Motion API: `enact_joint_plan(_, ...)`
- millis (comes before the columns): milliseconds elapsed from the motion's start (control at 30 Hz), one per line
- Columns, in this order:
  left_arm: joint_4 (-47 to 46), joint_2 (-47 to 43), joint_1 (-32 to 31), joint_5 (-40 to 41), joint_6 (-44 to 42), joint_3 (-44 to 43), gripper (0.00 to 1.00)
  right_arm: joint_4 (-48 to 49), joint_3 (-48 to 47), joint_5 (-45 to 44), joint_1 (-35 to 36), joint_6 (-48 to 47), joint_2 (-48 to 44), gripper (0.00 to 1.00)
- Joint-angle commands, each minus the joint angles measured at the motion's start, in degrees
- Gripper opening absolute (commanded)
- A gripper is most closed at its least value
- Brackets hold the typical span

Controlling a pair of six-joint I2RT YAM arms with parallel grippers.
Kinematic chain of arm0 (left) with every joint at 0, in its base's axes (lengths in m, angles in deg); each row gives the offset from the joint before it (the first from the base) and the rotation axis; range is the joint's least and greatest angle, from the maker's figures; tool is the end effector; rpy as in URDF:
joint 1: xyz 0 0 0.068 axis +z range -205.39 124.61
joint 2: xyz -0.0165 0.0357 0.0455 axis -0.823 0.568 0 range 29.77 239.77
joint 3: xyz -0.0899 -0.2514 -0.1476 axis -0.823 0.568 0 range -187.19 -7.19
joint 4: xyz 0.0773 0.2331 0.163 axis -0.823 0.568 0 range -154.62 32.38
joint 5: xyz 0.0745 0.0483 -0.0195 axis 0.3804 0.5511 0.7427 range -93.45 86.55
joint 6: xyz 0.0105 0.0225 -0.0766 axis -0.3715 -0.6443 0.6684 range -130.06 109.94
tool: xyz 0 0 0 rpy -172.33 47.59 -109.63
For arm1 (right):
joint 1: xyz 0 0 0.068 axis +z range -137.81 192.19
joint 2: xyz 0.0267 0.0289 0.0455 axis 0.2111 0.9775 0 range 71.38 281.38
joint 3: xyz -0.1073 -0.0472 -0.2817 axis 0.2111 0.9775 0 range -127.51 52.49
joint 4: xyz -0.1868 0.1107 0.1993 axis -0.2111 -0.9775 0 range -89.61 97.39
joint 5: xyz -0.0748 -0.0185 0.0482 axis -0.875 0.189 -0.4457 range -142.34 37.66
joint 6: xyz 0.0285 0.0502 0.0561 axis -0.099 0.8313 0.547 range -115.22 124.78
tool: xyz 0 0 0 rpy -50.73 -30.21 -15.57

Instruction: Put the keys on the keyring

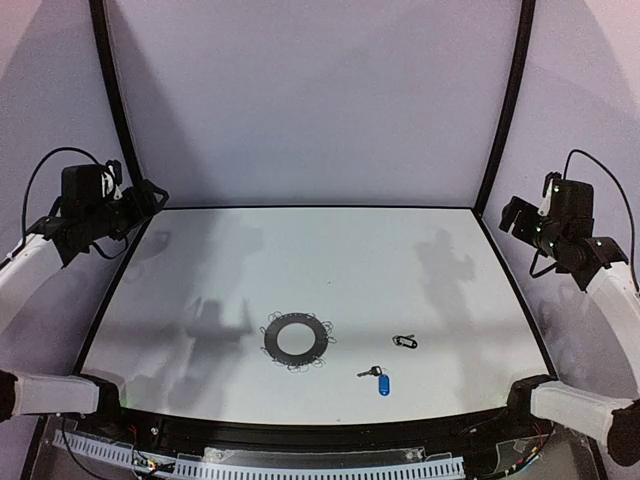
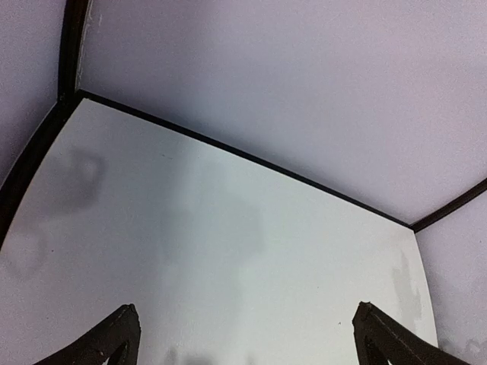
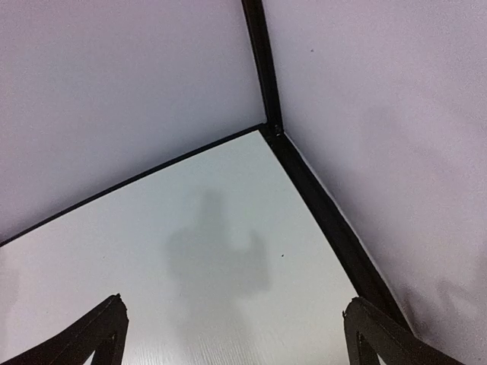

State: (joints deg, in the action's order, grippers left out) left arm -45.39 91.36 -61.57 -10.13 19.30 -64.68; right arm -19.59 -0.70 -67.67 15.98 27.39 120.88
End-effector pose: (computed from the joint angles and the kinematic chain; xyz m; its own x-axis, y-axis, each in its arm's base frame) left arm 0.2912 -0.0398 0.3580 -0.4476 -0.4413 -0.7777 -0.0073 0.8715 -0.4903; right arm 0.2331 -0.0030 0.3616 -0.2958 0.3520 -0.8880 0.3166 0.9132 0.2565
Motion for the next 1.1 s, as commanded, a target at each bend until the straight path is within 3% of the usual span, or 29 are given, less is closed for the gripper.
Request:
enact_joint_plan(0, 3.03, -0.6, -1.43, -0.78, -1.26, 1.19, 0.99, -3.52, -0.86, 5.79, 0.25, 0.06, -2.22, 0.99)
enact_joint_plan(200, 2.02, 0.9, -5.03, -2.91, -0.97, 2.54, 0.99, -3.98, 1.05, 11.83, 0.25, -0.7, -3.5, 0.99)
enact_joint_plan(367, 3.18, 3.9, -12.97, -2.04, -3.22, 2.52, 0.99, -6.54, 1.4, 14.67, 0.25, -0.61, -2.98, 0.99)
enact_joint_plan(600, 6.43, 11.59, -26.79, -0.03, -10.22, -1.33, 0.99, -8.46, 0.43, 36.26, 0.79, -5.5, 0.88, 0.99)
enact_joint_plan(700, 4.63, 13.65, -29.32, -2.38, -9.15, -0.79, 0.99, -5.51, 1.57, 41.12, 9.73, -10.41, 4.09, 0.99)
enact_joint_plan(867, -2.3, 14.85, -29.93, -3.47, -5.04, 2.01, 0.99, -2.74, -1.45, 33.38, 32.67, -20.68, 15.9, 0.97)
enact_joint_plan(967, -1.64, 14.49, -29.95, -1.41, -4.36, 2.58, 0.99, -2.23, -6.85, 34.57, 41.0, -26.71, 27.63, 0.88)
enact_joint_plan(1067, -1.08, 12.64, -29.95, 1.39, -4.3, 4.24, 0.99, -6.34, -14.52, 35.8, 44.75, -31.6, 39.11, 0.78)
